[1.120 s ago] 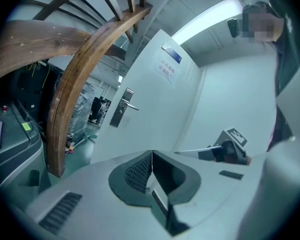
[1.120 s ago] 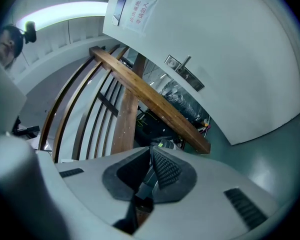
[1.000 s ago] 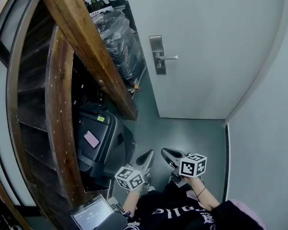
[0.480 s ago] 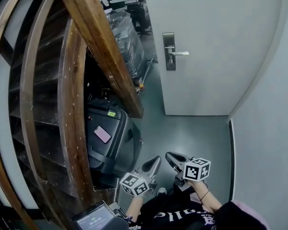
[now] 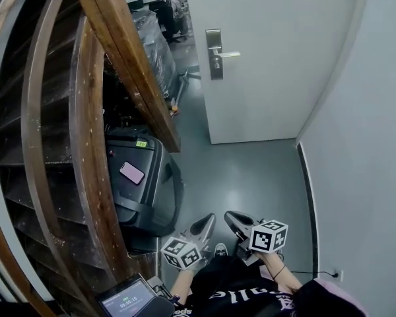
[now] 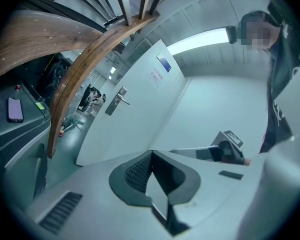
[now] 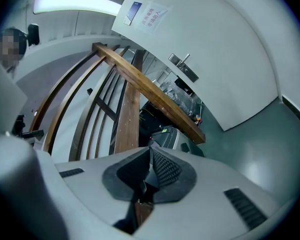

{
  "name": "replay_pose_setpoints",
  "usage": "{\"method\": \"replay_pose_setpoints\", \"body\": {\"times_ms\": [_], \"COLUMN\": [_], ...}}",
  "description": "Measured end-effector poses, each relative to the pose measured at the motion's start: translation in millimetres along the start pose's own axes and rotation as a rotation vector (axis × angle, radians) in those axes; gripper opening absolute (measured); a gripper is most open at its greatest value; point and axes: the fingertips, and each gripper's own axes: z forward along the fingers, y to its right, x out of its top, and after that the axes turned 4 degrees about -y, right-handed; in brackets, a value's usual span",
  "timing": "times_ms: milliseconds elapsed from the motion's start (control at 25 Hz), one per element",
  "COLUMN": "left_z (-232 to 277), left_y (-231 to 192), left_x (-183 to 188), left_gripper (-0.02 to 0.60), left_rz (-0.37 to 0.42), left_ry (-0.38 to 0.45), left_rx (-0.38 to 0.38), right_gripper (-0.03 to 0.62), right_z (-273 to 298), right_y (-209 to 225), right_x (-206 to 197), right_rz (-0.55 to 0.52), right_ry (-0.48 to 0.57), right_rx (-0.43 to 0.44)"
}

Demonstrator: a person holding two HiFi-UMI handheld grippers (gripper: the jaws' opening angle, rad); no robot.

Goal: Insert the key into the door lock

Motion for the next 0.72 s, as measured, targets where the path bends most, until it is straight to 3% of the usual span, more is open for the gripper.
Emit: {"method": "replay_pose_setpoints", "body": {"times_ms": [320,720], "left_z": [-6,28], "left_y": [26,83], "left_x": [-5,-11], "left_gripper": [0.005,0.005], "left_rz": [0.033,0.054], "left_ry": [0.011,0.084], "left_rx": [0.001,0.069], "right_gripper": [0.034,0.034], "right_z": [-31,-93], "right_y": [-2,13], "right_x": [-6,7], "right_rz": [-0.026,-0.086], "right_ry": [0.02,0.012], "right_rx": [-0.026,-0.006]}}
